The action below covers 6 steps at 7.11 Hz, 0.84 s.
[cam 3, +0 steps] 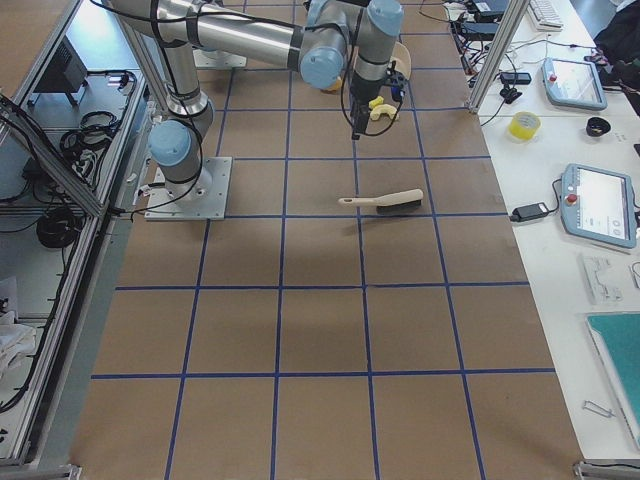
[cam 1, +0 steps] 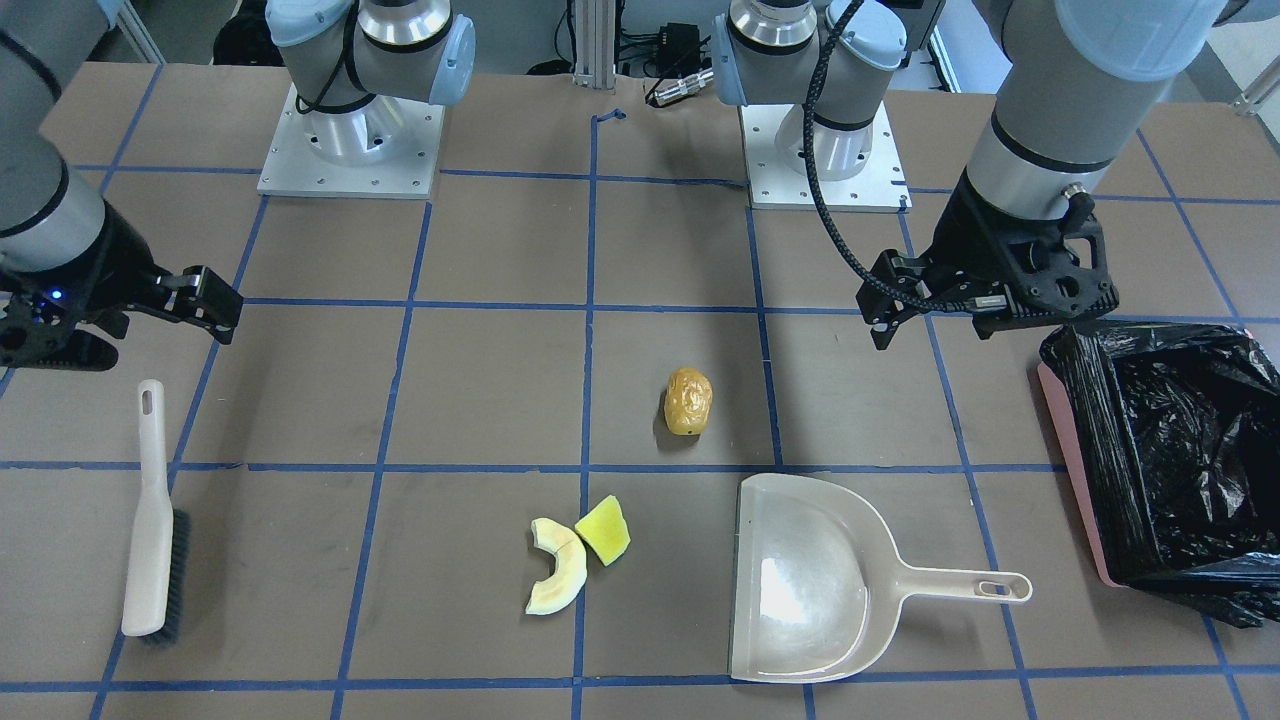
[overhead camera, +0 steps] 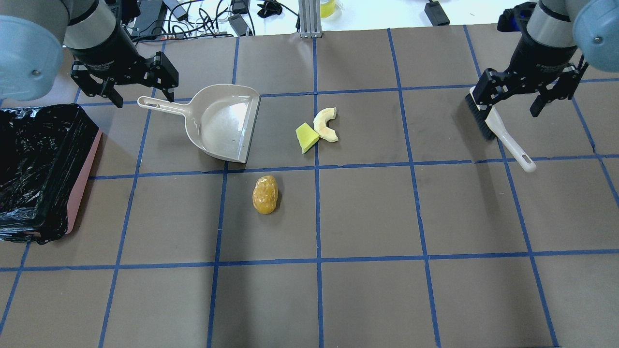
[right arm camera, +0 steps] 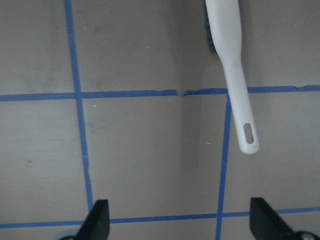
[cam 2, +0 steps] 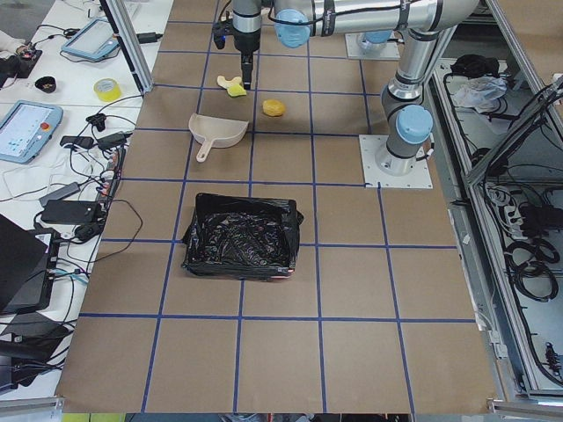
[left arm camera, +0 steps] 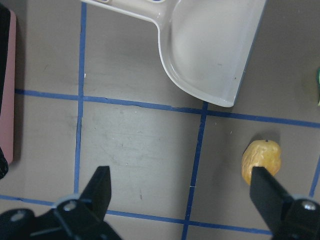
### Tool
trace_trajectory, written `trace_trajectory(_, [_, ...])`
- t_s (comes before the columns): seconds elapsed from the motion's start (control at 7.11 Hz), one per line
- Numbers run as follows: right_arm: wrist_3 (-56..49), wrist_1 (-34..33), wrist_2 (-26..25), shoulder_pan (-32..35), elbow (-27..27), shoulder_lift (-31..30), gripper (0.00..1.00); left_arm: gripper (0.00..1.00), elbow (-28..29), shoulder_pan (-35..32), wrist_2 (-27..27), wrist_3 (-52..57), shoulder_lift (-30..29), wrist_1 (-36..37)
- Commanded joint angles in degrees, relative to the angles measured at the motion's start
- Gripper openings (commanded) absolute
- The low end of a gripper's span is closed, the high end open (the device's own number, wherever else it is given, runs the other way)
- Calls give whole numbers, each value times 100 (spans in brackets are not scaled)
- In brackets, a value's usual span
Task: Sweep and dump trash into bin
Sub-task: 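Grasp the beige dustpan with the left gripper while the right reaches for the brush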
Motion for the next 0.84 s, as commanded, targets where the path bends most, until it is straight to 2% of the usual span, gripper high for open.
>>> trace_trajectory(0.0, [-608,-321,-244,-362,76,471,100,100,-73,4,431,-1871,10,71])
trace_trajectory(0.14, [-1219,-593,-392,-407,251,569,100,100,-204,4,948,-3055,-25,89])
trace_trajectory(0.28, [-1669,-1257,-524,-503,583,630,100,100,-266,21,979,-3345,-60,315])
trace_trajectory(0.42, [-1839,-1821,-517,-704,987,683,100,100,-276,30,1006,-3896,-304,944])
trace_trajectory(0.7, [-2820,-2430,-490,-723,1324,771,100,100,-101,30,962,-6011,-1023,1299])
